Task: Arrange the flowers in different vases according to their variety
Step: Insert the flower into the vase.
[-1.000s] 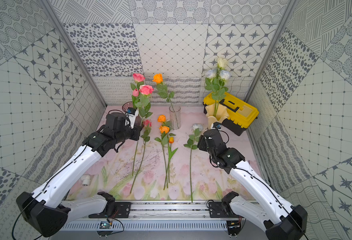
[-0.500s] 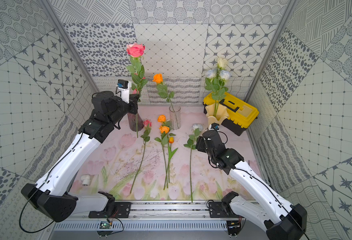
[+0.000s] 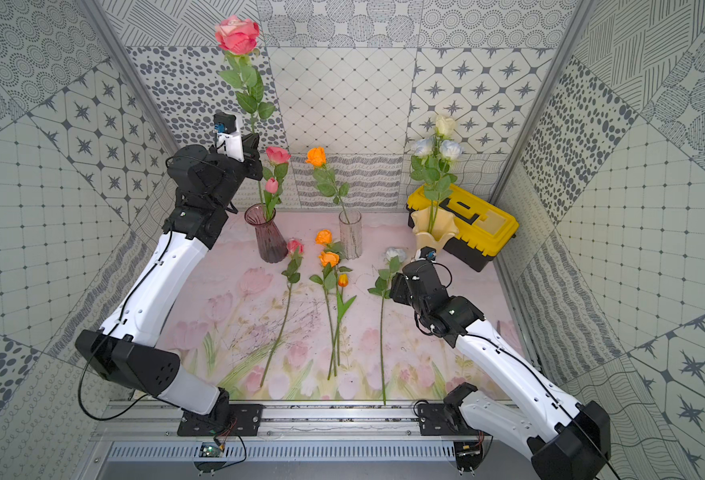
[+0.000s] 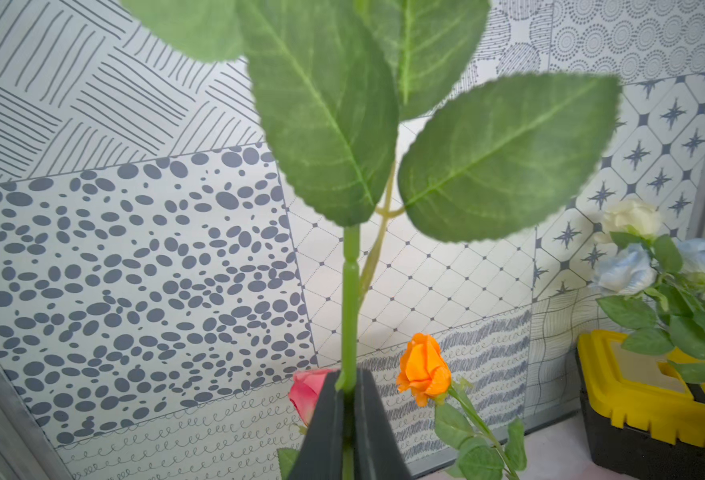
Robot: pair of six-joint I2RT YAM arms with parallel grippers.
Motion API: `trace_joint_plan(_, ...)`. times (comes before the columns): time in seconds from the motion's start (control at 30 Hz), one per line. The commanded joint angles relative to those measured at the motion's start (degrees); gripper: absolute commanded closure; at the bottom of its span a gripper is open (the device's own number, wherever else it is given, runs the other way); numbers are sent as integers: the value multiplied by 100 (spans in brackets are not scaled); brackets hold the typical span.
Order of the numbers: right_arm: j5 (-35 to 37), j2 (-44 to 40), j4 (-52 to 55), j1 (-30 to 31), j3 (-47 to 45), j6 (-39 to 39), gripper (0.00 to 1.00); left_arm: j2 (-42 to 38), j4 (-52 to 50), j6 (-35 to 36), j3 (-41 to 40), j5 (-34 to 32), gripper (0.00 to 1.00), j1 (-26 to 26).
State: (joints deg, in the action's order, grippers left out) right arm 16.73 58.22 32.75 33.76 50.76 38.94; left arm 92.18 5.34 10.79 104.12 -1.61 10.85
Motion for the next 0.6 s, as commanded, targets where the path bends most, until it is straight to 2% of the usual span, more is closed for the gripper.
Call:
trace_joint_plan(0.0,6,26,-216,34,21,81,32,289,1087,452,188,165,100,-179)
trace_joint_plan(0.23,-3,150,-249,34,5,51,32,427,1641,91,-423,228,100,-452)
trace_joint_plan(0.57,-81,258,-340,60,-52,104,32,-176,2384,-442,-2674,-15,100,-531)
